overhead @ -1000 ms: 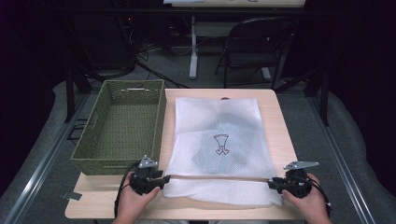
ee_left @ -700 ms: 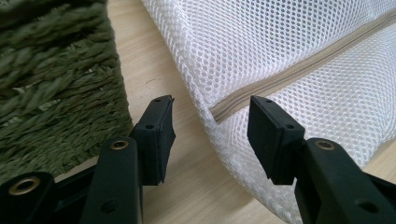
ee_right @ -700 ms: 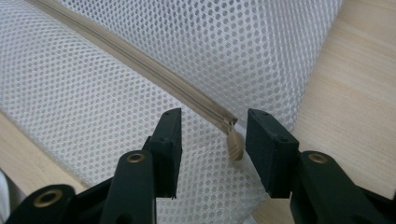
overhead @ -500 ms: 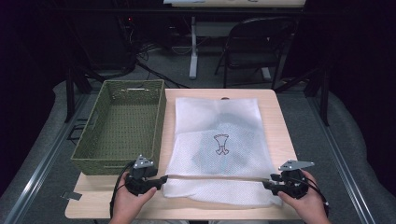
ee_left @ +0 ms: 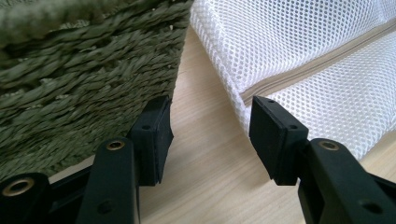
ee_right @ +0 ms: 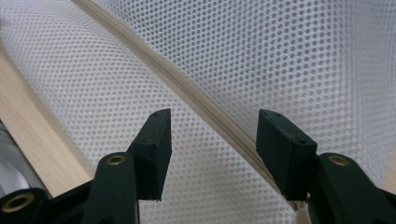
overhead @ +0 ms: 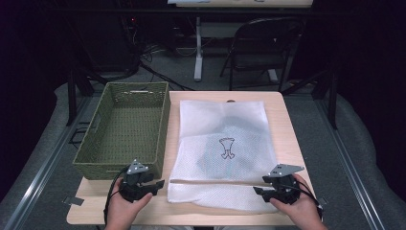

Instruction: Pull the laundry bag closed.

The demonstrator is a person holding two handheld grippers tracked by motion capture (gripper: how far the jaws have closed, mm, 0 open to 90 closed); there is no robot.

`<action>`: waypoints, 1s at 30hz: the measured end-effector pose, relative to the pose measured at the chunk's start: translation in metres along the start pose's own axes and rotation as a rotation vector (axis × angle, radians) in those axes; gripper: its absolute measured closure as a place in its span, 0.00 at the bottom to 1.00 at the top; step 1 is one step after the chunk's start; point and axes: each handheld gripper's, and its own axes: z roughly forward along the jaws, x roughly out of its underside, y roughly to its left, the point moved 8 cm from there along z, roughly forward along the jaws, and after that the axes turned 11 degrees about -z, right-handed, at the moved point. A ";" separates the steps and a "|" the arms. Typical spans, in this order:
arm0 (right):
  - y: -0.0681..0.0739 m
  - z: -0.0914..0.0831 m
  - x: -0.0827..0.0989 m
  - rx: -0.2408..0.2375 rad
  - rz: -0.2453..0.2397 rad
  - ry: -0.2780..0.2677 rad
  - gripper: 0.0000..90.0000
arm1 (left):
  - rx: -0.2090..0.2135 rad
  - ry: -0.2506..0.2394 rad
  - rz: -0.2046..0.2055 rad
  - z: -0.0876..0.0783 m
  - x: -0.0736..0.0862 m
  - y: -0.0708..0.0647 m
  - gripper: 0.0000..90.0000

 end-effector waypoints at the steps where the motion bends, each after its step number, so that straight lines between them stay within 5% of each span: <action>1: 0.002 0.001 -0.001 -0.002 -0.009 0.001 0.51 | 0.000 0.004 0.003 -0.001 0.001 0.001 0.55; 8: 0.016 0.007 -0.007 -0.014 -0.052 0.011 0.51 | -0.013 0.003 0.000 -0.006 0.007 0.006 0.55; 13: 0.023 0.012 -0.008 -0.026 -0.058 0.010 0.52 | -0.025 0.020 0.038 -0.007 0.013 0.009 0.55; 30: 0.034 0.027 -0.003 -0.033 -0.108 0.015 0.53 | -0.025 0.031 0.026 -0.003 0.023 0.013 0.55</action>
